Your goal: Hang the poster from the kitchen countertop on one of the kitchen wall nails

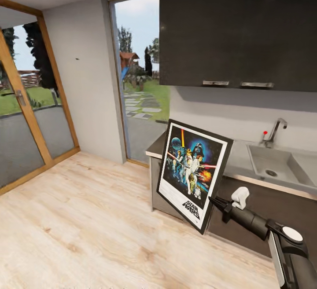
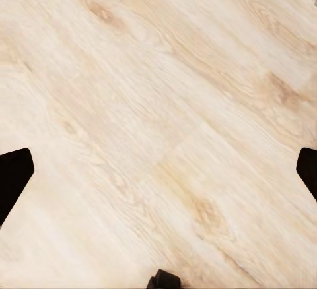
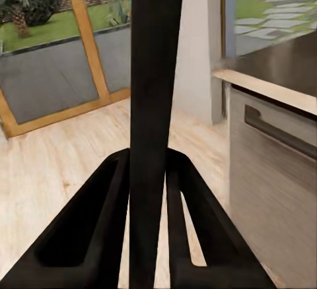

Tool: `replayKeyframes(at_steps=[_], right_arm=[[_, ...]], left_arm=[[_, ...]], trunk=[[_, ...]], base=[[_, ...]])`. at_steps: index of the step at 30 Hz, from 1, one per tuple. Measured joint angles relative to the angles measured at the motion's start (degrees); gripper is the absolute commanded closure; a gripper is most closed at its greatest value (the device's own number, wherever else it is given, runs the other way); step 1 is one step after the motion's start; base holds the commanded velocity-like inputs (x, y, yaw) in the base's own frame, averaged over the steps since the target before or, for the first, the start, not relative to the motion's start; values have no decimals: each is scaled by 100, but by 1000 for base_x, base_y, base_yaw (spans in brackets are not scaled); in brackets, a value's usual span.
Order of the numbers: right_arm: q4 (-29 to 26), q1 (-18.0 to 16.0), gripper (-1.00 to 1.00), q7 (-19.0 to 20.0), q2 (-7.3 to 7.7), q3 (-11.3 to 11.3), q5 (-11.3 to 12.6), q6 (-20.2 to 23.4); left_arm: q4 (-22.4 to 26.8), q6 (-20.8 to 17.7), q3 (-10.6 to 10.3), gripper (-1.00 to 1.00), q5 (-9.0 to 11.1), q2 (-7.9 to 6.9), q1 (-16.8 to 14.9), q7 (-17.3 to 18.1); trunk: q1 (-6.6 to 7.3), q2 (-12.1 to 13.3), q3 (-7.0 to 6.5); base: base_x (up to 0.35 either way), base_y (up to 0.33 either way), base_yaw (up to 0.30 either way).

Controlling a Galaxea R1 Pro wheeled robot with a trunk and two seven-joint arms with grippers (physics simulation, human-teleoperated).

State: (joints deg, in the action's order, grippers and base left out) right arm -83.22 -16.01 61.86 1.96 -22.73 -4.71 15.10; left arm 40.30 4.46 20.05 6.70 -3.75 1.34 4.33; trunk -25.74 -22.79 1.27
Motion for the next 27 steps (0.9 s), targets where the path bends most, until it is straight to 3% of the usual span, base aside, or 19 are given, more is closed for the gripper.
replayKeyframes(at_steps=[18, 27], right_arm=[[0, 0, 100, 0, 0, 4, 0, 4], [-1, 0, 100, 0, 0, 7, -2, 4]], left_arm=[[-4, -33, 0, -100, 0, -3, 0, 0], [-5, -39, -1, -100, 0, -3, 0, 0]], trunk=[[0, 0, 0], [2, -2, 0]], base=[[0, 292, 292], [192, 253, 292]])
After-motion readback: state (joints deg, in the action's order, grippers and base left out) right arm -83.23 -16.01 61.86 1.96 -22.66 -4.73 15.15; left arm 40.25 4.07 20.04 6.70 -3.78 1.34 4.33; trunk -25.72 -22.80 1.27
